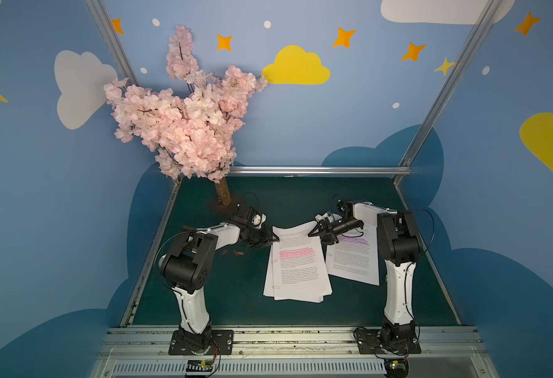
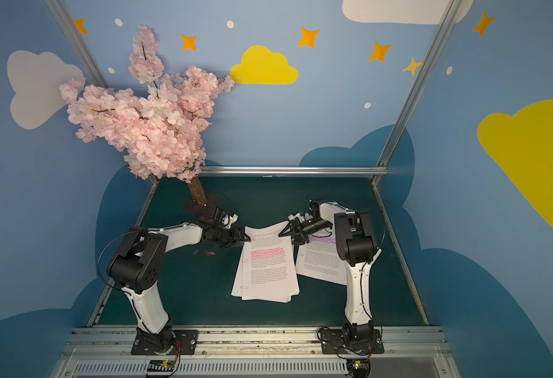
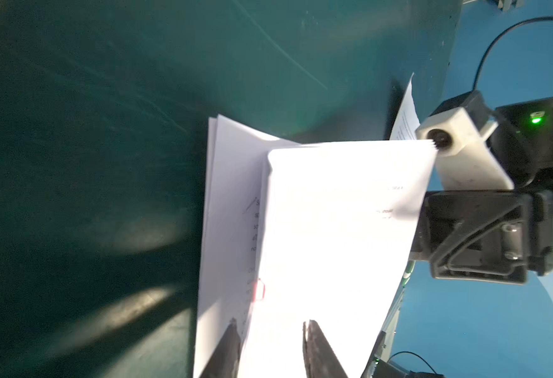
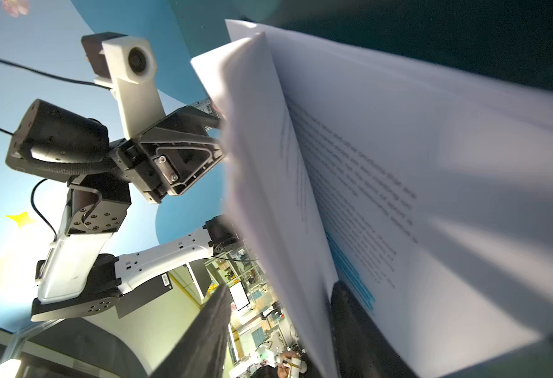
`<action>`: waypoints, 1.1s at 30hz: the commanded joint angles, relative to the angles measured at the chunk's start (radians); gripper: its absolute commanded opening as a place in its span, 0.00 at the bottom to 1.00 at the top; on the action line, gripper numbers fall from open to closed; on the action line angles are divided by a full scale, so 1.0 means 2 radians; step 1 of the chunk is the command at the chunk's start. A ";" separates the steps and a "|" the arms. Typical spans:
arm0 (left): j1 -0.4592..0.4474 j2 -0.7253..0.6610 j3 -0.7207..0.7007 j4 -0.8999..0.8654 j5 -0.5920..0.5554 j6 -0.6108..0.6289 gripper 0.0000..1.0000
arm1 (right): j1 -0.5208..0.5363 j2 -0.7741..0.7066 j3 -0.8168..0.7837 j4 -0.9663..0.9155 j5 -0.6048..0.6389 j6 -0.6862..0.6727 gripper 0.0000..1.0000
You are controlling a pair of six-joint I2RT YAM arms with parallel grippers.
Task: Unclip the paperclips from the documents
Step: Adjust the document at the center of the board.
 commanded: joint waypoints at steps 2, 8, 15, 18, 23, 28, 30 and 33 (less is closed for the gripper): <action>0.008 0.008 -0.002 -0.002 0.004 0.008 0.55 | 0.009 -0.012 0.020 -0.056 0.023 -0.043 0.51; 0.011 0.008 0.013 -0.024 -0.002 0.026 0.51 | 0.018 -0.005 0.032 -0.066 0.032 -0.048 0.51; 0.015 0.013 0.036 -0.060 -0.015 0.057 0.50 | 0.019 0.002 0.041 -0.077 0.040 -0.055 0.51; 0.017 0.016 0.045 -0.063 -0.018 0.062 0.54 | 0.019 0.006 0.046 -0.084 0.043 -0.059 0.51; 0.017 0.026 0.064 -0.084 -0.021 0.077 0.42 | 0.021 0.008 0.047 -0.087 0.057 -0.059 0.51; 0.017 0.032 0.074 -0.104 -0.024 0.095 0.37 | 0.027 0.013 0.052 -0.097 0.092 -0.053 0.51; 0.017 0.033 0.071 -0.101 -0.021 0.094 0.37 | 0.028 0.016 0.053 -0.095 0.108 -0.045 0.51; 0.014 0.033 0.068 -0.096 -0.018 0.089 0.45 | 0.030 0.020 0.052 -0.084 0.112 -0.031 0.51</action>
